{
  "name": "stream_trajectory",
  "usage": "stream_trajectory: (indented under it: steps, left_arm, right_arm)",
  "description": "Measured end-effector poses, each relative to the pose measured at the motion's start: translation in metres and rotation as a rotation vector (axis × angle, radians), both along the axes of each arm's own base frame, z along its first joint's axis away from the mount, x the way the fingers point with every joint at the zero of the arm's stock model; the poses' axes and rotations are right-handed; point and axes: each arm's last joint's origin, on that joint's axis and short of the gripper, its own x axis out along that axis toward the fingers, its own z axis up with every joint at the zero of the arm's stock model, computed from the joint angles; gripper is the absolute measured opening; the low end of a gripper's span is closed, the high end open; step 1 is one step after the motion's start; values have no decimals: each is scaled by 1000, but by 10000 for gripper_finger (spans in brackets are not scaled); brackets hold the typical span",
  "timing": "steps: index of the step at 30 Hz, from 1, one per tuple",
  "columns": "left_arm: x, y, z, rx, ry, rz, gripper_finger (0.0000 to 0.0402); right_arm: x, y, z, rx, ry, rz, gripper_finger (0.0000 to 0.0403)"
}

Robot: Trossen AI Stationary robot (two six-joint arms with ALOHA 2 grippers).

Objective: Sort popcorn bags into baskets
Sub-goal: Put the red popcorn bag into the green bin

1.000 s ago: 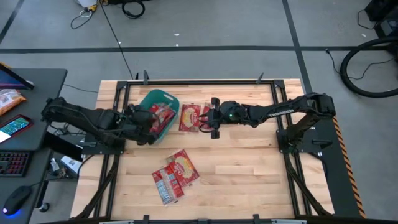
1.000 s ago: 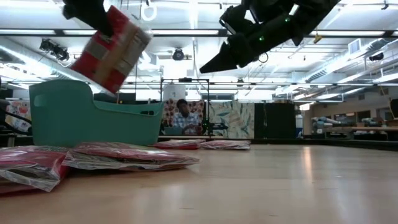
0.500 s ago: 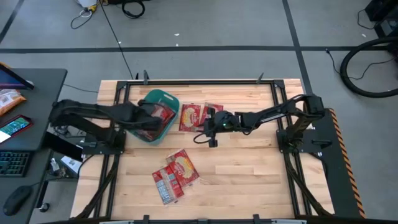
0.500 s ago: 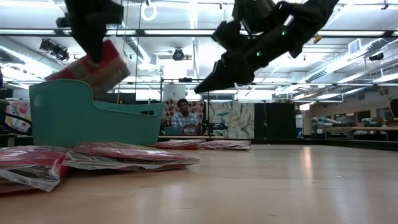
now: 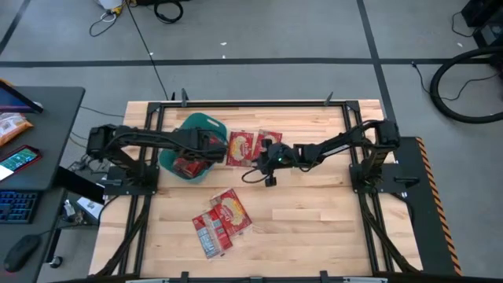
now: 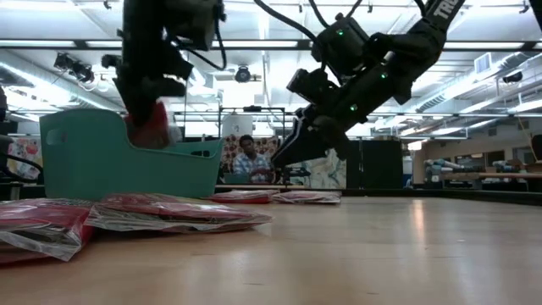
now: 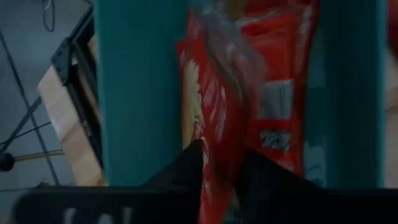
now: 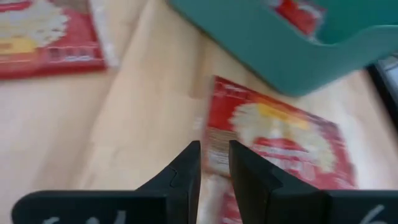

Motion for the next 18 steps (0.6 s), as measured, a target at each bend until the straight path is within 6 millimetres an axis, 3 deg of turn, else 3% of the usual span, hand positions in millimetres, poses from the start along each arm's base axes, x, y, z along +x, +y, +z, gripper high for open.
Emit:
stream_trajectory:
  steps: [6,10,14,18]
  left_arm:
    - [19,-2,-10,-3,-65,-104,168]
    - [24,-8,-2,47,-117,-213,209]
    - [15,-16,19,213,-175,-292,217]
    - [-5,-15,32,244,-283,-328,203]
  right_arm:
    - [-16,-18,13,-7,-40,-56,81]
    - [-20,-25,30,-34,-113,-68,77]
    - [-20,-31,37,-33,-160,-23,75]
    - [-25,-39,32,10,-151,10,74]
